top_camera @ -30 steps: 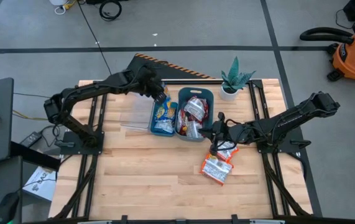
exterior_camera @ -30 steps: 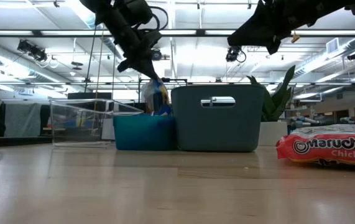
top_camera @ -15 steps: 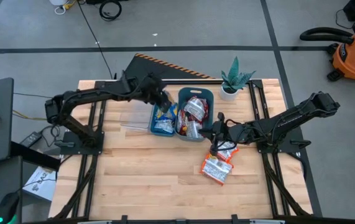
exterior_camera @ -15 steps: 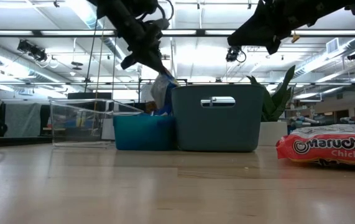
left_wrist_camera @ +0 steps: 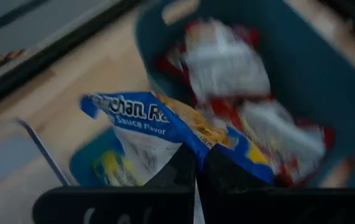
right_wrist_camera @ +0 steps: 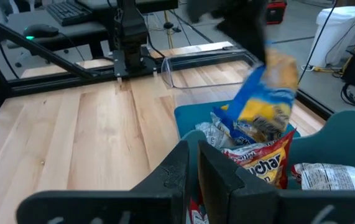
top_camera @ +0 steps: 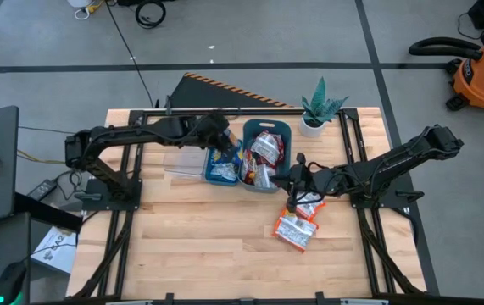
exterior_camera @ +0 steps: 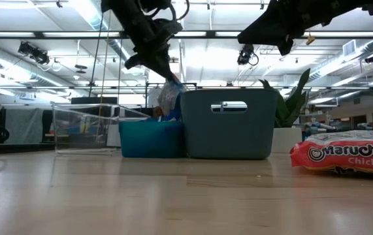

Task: Sort Maruchan noodles
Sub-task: Put the blue noodle pack into the blue bin

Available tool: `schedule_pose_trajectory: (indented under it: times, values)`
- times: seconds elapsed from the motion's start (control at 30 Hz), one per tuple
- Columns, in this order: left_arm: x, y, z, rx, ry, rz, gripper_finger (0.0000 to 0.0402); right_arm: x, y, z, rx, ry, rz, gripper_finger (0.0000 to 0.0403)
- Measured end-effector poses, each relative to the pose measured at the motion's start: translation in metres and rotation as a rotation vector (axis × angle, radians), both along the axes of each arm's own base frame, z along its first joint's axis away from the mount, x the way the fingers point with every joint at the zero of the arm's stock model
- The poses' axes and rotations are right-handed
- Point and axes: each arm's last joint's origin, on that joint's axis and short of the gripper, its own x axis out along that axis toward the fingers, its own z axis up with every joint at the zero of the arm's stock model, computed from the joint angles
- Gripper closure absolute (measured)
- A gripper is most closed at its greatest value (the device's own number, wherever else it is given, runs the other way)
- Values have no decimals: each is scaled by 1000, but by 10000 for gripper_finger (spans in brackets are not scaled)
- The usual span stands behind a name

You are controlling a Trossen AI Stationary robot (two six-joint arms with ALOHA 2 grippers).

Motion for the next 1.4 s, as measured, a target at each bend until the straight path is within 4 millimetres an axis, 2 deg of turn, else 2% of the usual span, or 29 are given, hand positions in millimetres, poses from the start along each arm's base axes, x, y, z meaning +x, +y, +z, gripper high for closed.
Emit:
schedule_pose_trajectory:
  times: [0.17, 0.3, 0.43, 0.67, 1.03, 1.17, 1.27, 1.4]
  values:
    - [7, 7, -9, -12, -71, 30, 392, -1, 2, 0, -3, 2, 12, 364]
    - [6, 5, -31, -55, -112, 33, 392, -2, 7, 0, -4, 3, 31, 364]
    - [4, 3, -43, -86, -149, 37, 392, -3, 10, 0, -8, 7, 43, 364]
    - [3, -5, -49, -103, -120, -23, 392, -3, 10, 0, -14, 2, 25, 364]
    - [-2, -6, -41, -115, 12, -51, 392, -3, 10, 0, -22, 4, 26, 364]
    - [-6, -9, -39, -106, 98, -90, 373, -3, 10, 0, -22, 4, 26, 364]
    - [-8, -9, -29, -91, 155, -131, 351, -3, 10, 0, -23, 4, 26, 364]
    - [-11, -11, -4, -56, 239, -234, 327, -3, 10, 0, -22, 4, 25, 364]
